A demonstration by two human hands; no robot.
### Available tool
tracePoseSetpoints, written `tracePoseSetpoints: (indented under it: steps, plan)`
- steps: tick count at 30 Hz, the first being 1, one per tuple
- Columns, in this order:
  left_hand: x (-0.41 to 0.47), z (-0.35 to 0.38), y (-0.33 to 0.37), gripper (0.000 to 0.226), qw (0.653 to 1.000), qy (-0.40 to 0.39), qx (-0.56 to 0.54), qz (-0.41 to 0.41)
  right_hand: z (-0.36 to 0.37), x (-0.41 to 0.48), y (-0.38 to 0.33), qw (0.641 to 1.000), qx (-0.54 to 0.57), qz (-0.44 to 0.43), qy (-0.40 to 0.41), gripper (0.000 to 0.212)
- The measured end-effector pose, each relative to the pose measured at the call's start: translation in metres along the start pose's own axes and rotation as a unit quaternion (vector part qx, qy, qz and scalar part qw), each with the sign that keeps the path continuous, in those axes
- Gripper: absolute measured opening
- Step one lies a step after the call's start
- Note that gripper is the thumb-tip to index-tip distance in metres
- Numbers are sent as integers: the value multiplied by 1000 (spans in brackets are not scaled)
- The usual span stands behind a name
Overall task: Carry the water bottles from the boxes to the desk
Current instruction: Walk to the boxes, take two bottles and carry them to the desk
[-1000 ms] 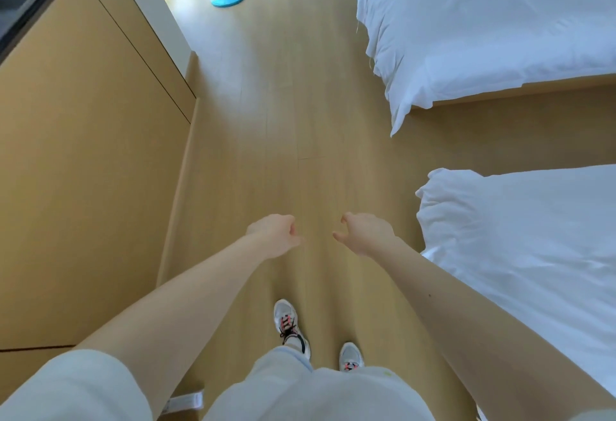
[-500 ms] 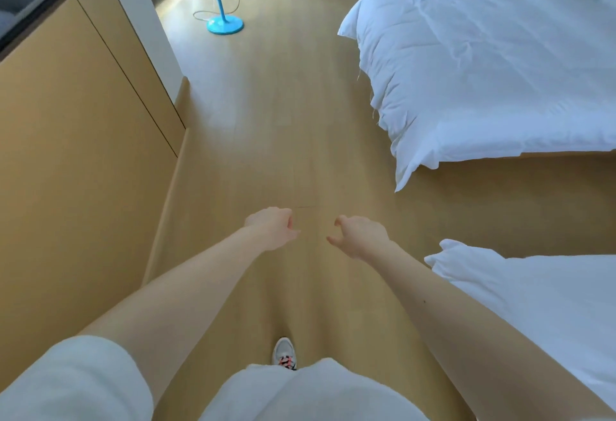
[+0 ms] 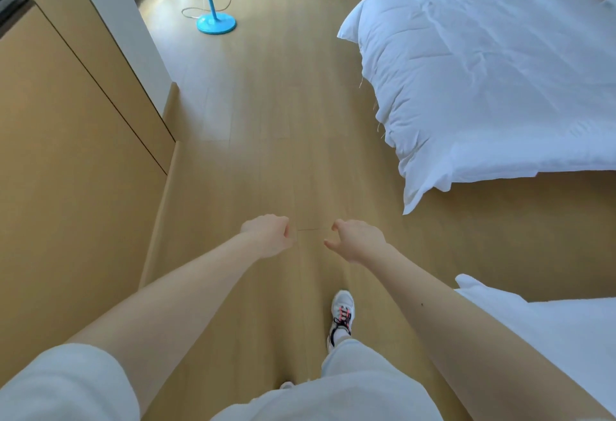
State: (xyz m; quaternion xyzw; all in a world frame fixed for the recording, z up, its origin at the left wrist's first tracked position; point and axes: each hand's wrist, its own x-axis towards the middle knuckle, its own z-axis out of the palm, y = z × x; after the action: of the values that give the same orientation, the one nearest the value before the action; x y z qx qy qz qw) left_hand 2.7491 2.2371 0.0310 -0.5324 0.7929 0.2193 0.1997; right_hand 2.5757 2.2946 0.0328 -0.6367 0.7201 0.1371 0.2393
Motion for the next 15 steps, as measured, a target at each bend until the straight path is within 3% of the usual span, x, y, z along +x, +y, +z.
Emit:
tracePoseSetpoints:
  steps: [15]
  plan:
    - [164, -118, 49, 32, 998, -6, 12, -64, -128, 187, 79, 998, 20, -65, -5, 52]
